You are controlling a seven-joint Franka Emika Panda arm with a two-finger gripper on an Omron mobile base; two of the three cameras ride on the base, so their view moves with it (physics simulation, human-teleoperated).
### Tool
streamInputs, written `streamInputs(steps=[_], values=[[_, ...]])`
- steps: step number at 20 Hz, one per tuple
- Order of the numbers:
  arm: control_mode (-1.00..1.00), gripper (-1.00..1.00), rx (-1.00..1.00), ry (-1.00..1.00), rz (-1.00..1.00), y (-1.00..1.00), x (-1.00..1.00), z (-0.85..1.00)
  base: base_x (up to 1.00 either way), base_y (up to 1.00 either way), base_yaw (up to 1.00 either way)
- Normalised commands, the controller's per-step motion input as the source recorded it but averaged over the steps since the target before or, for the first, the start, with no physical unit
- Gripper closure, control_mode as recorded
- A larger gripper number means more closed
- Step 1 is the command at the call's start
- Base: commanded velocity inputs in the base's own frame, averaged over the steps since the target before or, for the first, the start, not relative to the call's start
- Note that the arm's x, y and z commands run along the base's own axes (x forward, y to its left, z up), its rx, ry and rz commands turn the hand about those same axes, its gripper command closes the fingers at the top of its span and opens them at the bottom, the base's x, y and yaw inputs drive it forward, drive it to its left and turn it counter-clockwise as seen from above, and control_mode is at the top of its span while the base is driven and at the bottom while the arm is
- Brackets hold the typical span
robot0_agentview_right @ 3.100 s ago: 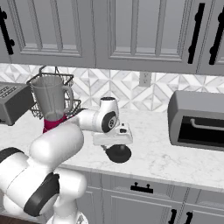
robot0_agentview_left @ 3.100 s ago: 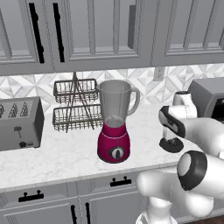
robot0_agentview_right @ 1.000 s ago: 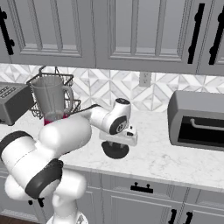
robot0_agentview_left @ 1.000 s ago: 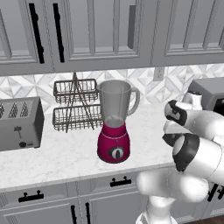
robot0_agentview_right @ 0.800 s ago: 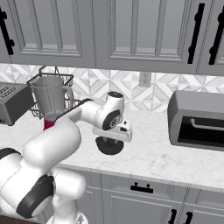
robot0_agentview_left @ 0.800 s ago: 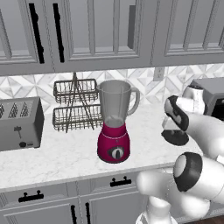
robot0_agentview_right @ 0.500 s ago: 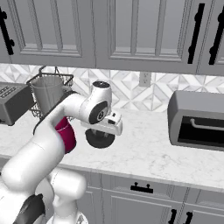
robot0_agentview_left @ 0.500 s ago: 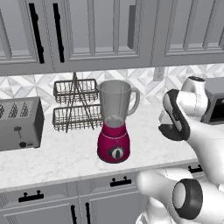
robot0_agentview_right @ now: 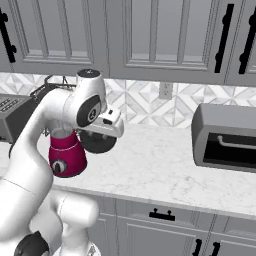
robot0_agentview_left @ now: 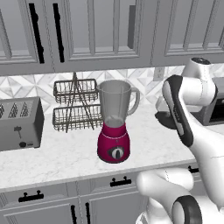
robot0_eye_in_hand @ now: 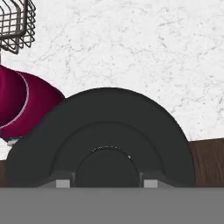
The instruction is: Close the lid blender by securely placing the lid on top.
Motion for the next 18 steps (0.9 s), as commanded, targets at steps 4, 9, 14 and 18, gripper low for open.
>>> streamInputs(steps=[4, 9, 14, 18], values=[[-1.00, 1.00, 0.00, -0.15, 0.00, 0.25, -0.38, 1.00, 0.00, 0.00, 0.00], [-1.00, 1.00, -0.01, -0.16, 0.00, 0.40, -0.30, 1.00, 0.00, 0.00, 0.00], [-1.00, 1.00, -0.03, -0.02, 0.01, 0.75, 0.00, 1.00, 0.00, 0.00, 0.00], [-1.00, 1.00, -0.03, 0.00, 0.01, 0.90, 0.24, 0.55, 0.00, 0.00, 0.00]])
